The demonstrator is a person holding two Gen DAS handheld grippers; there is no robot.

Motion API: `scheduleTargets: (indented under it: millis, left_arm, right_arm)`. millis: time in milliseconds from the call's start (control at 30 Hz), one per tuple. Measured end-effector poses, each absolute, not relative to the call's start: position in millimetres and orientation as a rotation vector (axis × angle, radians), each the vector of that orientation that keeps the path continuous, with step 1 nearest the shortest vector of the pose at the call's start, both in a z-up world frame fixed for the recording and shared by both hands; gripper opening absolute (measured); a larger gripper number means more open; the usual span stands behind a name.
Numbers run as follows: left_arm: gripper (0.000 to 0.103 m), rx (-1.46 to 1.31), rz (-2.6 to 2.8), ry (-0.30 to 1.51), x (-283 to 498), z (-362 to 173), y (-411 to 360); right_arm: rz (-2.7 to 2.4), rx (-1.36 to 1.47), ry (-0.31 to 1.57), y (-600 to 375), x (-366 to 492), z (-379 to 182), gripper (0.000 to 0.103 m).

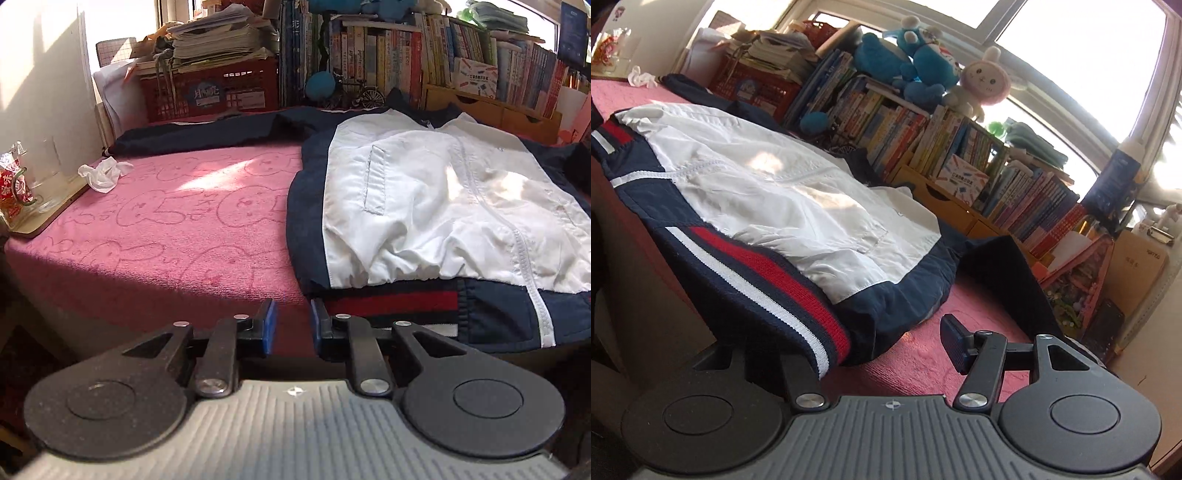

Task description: Fold clothes

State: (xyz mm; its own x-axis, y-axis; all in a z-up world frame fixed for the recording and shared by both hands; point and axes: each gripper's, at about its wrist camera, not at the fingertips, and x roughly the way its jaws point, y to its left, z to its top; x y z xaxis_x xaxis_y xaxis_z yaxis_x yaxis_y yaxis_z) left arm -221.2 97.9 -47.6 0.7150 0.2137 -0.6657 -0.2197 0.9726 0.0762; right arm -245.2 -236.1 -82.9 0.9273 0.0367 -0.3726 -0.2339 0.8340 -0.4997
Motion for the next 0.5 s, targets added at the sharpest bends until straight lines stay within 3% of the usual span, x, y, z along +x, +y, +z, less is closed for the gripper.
scheduleTargets:
  millis: [100, 167, 267, 300, 333, 500]
  left_arm:
    - [0.021, -0.03, 0.269, 0.689, -228.9, -37.1, 124.0]
    - [0.029, -0.09, 0.278, 0.622, -227.6, -19.3, 145.0]
    - [0.052, -0.235, 0.229, 0.522, -217.0, 6.0, 176.5]
    - [0.068, -0.29, 0.197, 0.487, -211.2, 11.7, 185.8]
    - [0.074, -0.357, 0.162, 0.449, -199.3, 14.7, 197.6]
    - [0.074, -0.505, 0.144, 0.463, -119.3, -4.5, 239.4]
  right_arm:
    - [0.146, -0.479, 0.478, -267.7, -252.1, -73.8, 0.062]
    - [0.21, -0.374, 0.55, -288.6, -251.9, -60.0, 0.063]
    - [0.335, -0.184, 0.642, -323.2, -248.6, -35.3, 0.076]
    - [0.356, -0.147, 0.656, -330.9, -247.0, -29.9, 0.079]
    - [0.37, -0.12, 0.669, -338.0, -245.2, -25.4, 0.081]
    - [0.274, -0.126, 0.721, -344.0, -237.9, -24.4, 0.095]
